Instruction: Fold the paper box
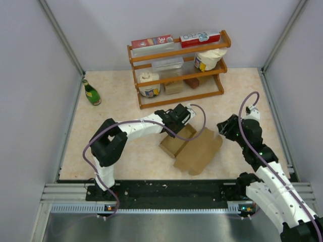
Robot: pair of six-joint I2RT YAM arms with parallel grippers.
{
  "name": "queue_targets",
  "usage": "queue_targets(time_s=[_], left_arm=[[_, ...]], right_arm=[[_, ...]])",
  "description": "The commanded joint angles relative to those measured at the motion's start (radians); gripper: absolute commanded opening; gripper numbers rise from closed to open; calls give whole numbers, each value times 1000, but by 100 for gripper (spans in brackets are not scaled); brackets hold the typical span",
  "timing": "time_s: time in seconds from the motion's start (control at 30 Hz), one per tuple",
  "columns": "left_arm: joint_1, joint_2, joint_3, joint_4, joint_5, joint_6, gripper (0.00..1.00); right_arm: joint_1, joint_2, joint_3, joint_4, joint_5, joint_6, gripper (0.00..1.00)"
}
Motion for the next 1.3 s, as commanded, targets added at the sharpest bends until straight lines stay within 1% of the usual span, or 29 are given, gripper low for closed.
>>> queue_targets(time_s=[0.0, 0.2, 0.33, 0.43, 0.47, 0.53, 0.67, 0.77, 0.97, 1.13, 1.27], left_arm=[[18, -60, -31, 85, 150, -43, 19], [38, -53, -65, 133, 203, -118, 19], [57, -50, -77, 154, 218, -166, 17], [67, -50, -88, 167, 216, -194, 17], [71, -47, -90, 171, 248, -201, 17], [74, -44, -97, 179, 253, -217, 17], [80, -35, -103, 188, 262, -235, 17], [81, -29, -108, 197, 273, -240, 17], [83, -18, -105, 202, 292, -243, 16], [83, -17, -111, 208, 304, -250, 16], [83, -12, -110, 211, 310, -253, 16]], right_arm=[[-10, -7, 81, -3, -33, -37, 49], [-12, 0, 157, -79, -57, -69, 53], [-13, 2, 236, -220, -5, -49, 58], [-13, 2, 277, -338, 42, 0, 59], [-12, 5, 280, -375, 42, 18, 60], [-12, 13, 273, -441, 18, 58, 62], [-12, -4, 219, -507, -60, 122, 67], [-10, -62, 170, -523, -89, 162, 71], [-12, -136, 75, -515, -229, 245, 71], [-12, -177, -43, -431, -312, 310, 66], [-12, -182, -56, -431, -313, 311, 65]])
